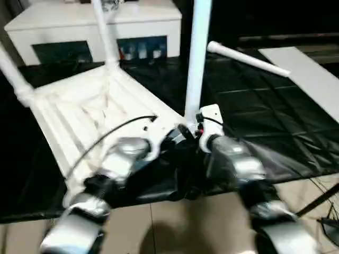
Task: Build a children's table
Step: Rotate leg to tighten
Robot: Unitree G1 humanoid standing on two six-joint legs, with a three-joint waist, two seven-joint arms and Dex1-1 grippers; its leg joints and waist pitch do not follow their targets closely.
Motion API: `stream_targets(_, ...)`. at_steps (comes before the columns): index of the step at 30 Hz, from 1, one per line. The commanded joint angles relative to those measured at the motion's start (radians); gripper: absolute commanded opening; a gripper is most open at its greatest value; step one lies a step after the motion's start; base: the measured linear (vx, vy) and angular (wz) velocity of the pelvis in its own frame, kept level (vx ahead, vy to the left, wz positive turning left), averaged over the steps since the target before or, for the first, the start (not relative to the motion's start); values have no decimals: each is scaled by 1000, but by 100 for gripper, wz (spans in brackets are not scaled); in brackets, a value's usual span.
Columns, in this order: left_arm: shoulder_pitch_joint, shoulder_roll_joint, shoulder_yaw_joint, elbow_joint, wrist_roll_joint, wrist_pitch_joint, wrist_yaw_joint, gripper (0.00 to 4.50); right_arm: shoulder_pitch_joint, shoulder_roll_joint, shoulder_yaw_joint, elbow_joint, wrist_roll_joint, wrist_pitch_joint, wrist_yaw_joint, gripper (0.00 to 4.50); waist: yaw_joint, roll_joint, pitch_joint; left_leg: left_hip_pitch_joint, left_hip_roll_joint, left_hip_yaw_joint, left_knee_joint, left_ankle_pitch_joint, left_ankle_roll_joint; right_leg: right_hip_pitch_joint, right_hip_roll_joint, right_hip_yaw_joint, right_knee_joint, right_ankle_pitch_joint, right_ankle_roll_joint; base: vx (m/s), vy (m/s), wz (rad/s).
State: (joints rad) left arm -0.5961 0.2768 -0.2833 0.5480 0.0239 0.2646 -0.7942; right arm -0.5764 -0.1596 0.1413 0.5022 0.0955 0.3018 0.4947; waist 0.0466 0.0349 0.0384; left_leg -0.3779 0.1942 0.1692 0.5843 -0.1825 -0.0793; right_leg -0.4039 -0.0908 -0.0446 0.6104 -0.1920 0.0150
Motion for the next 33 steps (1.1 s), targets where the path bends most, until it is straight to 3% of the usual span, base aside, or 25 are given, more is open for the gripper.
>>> stream_targets(1, 41, 23, -44, -54, -39, -66, -139, 0, 13, -39, 36, -68, 16, 4, 113, 386, 8, -7, -62, 5, 23, 0, -63, -127, 77, 56, -39, 27, -57, 2, -255, 0, 0, 0)
stream_targets(6, 94, 105, -70, -135, -87, -80, -303, 0, 74, -203, 119, -181, 32, -19, 405, 386, 26, -5, -62, 17, 30, 6, -59, -144, 83, 49, -33, 28, -52, 27, -275, 0, 0, 0)
stream_targets(13, 108, 145, -42, -174, -120, -55, -386, 0, 88, -290, 162, -240, 62, 8, 581, 386, 37, -17, -55, 15, 30, 9, -63, -199, 59, 46, -41, 35, -60, -102, -250, 0, 0, 0)
stream_targets(19, 97, 157, -41, -146, -101, -85, -380, 0, 72, -252, 162, -192, 39, -9, 537, 386, 38, -20, -57, 12, 28, 8, -61, -165, 53, 45, -42, 34, -58, -103, -245, 0, 0, 0)
stream_targets(21, 97, 157, -38, -146, -101, -83, -383, 0, 72, -247, 167, -187, 33, -10, 537, 352, 37, -19, -58, 12, 27, 7, -61, -158, 52, 45, -40, 34, -56, -95, -246, 0, 0, 0)
stream_targets(24, 98, 158, -37, -150, -94, -78, -388, 0, 76, -246, 179, -182, 19, -11, 537, 347, 39, -19, -59, 12, 27, 8, -59, -145, 55, 46, -40, 33, -54, -74, -248, 0, 0, 0)
stream_targets(26, 99, 159, -37, -150, -94, -78, -390, 0, 76, -249, 184, -175, 6, -16, 531, 315, 39, -20, -59, 10, 26, 8, -58, -132, 60, 48, -39, 33, -52, -55, -251, 0, 0, 0)
stream_targets(33, 98, 164, -39, -145, -92, -81, -396, 0, 74, -250, 190, -148, -28, -44, 513, 276, 38, -17, -60, 11, 26, 8, -57, -139, 59, 48, -39, 32, -52, -59, -252, 0, 0, 0)
